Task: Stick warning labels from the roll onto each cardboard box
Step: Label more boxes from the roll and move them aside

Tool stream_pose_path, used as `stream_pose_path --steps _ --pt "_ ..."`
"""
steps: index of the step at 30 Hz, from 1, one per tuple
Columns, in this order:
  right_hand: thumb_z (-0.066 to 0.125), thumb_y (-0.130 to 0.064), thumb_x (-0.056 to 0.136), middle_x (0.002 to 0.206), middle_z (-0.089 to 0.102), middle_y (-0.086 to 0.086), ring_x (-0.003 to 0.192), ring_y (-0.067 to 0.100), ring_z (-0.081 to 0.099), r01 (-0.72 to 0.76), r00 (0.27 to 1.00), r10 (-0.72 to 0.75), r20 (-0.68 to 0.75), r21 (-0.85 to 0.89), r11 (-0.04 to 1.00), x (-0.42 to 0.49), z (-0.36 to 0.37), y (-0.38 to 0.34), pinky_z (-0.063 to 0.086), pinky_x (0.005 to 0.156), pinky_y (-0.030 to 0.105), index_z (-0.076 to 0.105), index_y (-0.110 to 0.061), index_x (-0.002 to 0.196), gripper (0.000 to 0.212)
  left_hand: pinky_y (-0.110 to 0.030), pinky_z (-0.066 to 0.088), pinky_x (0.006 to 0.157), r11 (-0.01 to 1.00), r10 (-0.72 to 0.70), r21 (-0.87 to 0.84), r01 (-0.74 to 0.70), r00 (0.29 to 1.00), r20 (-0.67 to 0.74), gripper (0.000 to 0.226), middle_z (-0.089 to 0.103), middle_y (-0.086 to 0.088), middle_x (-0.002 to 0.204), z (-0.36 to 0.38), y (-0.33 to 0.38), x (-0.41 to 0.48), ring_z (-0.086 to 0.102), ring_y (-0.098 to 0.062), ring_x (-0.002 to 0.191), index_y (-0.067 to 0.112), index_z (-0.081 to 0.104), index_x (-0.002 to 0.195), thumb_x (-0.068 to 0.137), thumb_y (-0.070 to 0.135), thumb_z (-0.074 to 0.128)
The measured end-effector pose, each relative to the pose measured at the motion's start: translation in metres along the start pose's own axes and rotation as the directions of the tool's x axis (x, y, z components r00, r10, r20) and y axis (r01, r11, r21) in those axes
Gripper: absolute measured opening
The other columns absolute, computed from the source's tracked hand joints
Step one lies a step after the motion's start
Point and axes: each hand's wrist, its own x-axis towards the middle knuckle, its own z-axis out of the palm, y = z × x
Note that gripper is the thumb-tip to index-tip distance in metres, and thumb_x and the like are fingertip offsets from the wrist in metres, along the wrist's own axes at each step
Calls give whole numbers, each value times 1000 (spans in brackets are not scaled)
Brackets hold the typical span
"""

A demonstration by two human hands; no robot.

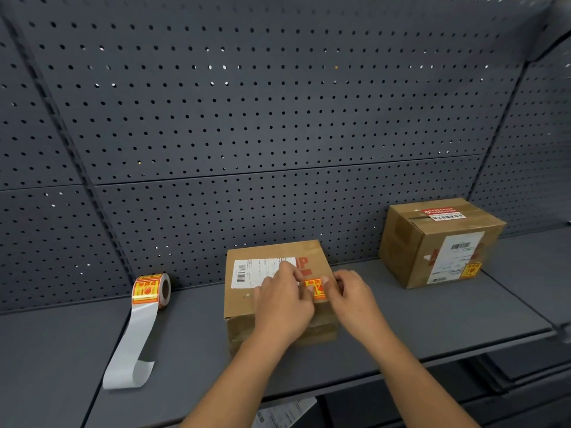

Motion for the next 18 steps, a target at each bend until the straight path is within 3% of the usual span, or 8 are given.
stream_pose_path --steps 4,7,13,18 --pt "45 -28 109 99 52 -1 82 7 54 -2 1000 2 9 -25 1000 2 4 -2 37 62 18 59 -15 97 23 -40 37 92 997 -25 68 23 999 21 10 55 9 98 -3 6 1 48 -20 98 28 47 108 101 32 52" --pt "46 -24 107 100 55 1 82 9 55 -65 998 65 11 -8 998 8 3 -6 38 61 22 57 -15 95 19 -42 41 91 993 -49 112 44 998 35 16 61 7 99 -5 9 7 52 -21 95 27 48 107 103 43 49" --pt "54 -49 102 87 63 1 76 17 59 -117 990 117 74 -3 993 13 -1 -14 38 57 31 51 -13 97 37 -45 55 85 988 -76 141 70 996 40 29 69 6 88 -1 3 21 67 -24 86 30 42 99 99 58 51" --pt "48 -38 108 77 53 -1 64 13 47 -83 991 78 106 43 996 10 1 -11 34 55 30 42 -13 94 29 -45 56 82 989 -73 137 64 996 58 24 68 7 83 2 -1 24 67 -21 82 32 42 100 99 54 52"
